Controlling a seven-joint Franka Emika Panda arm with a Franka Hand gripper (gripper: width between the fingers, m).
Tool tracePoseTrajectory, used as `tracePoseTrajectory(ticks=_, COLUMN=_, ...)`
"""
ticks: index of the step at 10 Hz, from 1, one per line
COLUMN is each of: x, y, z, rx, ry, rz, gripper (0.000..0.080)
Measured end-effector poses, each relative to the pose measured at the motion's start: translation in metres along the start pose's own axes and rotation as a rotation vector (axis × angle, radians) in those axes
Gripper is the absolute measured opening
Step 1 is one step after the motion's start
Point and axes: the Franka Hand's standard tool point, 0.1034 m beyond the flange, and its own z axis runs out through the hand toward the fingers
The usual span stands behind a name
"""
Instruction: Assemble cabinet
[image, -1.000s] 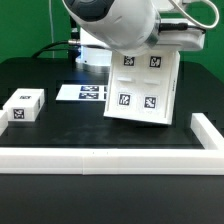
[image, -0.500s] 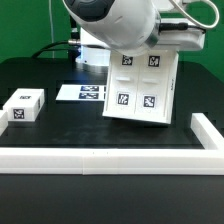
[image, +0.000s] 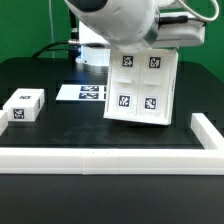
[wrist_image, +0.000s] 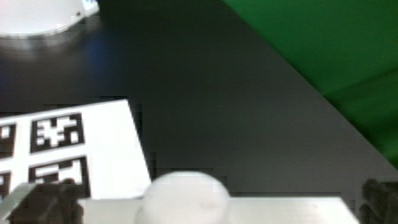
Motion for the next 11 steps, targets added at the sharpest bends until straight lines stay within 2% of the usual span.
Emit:
tracePoseTrajectory(ticks=3, x=-0.001, y=0.002, z=-0.010, rx=0.012, ry=0.021, rz=-0.023, gripper=0.0797)
tracePoseTrajectory(ticks=9, x=-0.001, y=0.001, z=-0.009, rx=0.007, ry=0.019, rz=-0.024, gripper=0.0797)
tracePoseTrajectory(ticks=11, x=-0.024, y=-0.003, z=-0.004, rx=-0.004, ry=0.034, rz=-0.039, gripper=0.0797)
